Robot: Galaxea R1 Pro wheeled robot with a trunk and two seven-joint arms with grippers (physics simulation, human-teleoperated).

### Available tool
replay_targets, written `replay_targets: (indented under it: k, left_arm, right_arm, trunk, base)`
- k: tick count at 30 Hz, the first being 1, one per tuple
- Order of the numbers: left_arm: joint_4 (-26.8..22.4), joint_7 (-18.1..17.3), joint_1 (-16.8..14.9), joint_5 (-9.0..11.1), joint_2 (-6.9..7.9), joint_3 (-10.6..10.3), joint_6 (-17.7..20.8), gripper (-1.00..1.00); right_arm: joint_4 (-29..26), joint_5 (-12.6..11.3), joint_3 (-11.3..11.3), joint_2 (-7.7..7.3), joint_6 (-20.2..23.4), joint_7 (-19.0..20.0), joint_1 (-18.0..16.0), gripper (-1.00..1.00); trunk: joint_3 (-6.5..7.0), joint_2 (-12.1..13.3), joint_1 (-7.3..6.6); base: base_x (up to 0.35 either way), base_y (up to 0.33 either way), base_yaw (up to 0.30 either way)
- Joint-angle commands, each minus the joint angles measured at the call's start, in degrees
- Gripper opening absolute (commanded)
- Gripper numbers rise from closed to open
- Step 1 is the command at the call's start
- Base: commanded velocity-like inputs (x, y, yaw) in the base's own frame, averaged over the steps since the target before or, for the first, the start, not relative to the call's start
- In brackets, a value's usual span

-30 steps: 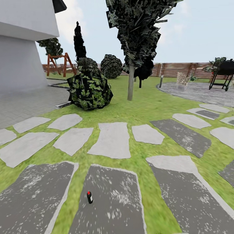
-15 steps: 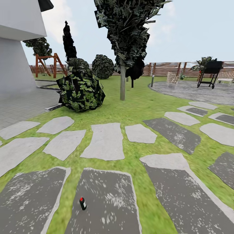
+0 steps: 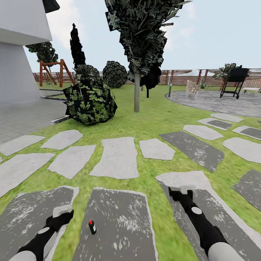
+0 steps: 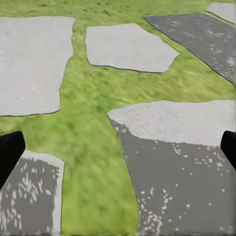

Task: In the garden, pick up the pesticide atomizer on the floor and spray pesticide onto both trees until each tree trunk is fully covered.

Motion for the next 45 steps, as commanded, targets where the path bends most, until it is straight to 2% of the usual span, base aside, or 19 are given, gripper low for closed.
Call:
replay_targets:
  k: [1,5,16,26,31,45]
  left_arm:
    - [0.01,-0.23,-0.3,-0.58,-0.19,0.32,-0.1,1.0]
    - [-0.15,-0.21,-0.7,-1.52,-0.4,0.3,-0.15,1.0]
    - [-0.2,-0.3,-0.73,-1.51,-0.1,0.23,-0.55,1.0]
    - [-0.27,-0.9,-0.75,-1.61,0.06,0.12,-0.51,1.0]
    - [-0.26,-3.57,-0.75,-1.7,0.17,0.18,-0.44,1.0]
    - [-0.25,-4.01,-0.75,-1.73,0.33,0.18,-0.56,1.0]
  right_arm:
    - [-0.07,0.27,-0.07,-0.04,1.1,0.1,-0.48,1.0]
    - [-0.16,0.66,0.11,-0.33,2.96,0.42,-1.14,1.0]
    - [-0.09,1.1,0.13,-0.41,3.24,0.45,-1.21,1.0]
    - [-0.08,1.04,0.13,-0.34,3.21,0.44,-1.21,1.0]
    - [-0.08,1.02,0.13,-0.33,3.16,0.37,-1.21,1.0]
    - [-0.17,0.98,-0.01,-0.3,3.16,0.22,-1.21,1.0]
  trunk:
    - [-0.05,-0.02,-0.01]
    - [-0.05,-0.02,-0.01]
    - [-0.05,-0.02,-0.01]
    - [-0.05,-0.02,-0.01]
    - [-0.95,-2.03,1.09]
    - [-3.78,-7.64,4.16]
  base:
    - [0.0,0.0,0.0]
    - [0.024,-0.005,0.0]
    - [0.249,-0.145,-0.033]
    - [0.039,-0.025,-0.1]
    - [0.001,-0.001,-0.004]
    - [0.0,0.0,0.0]
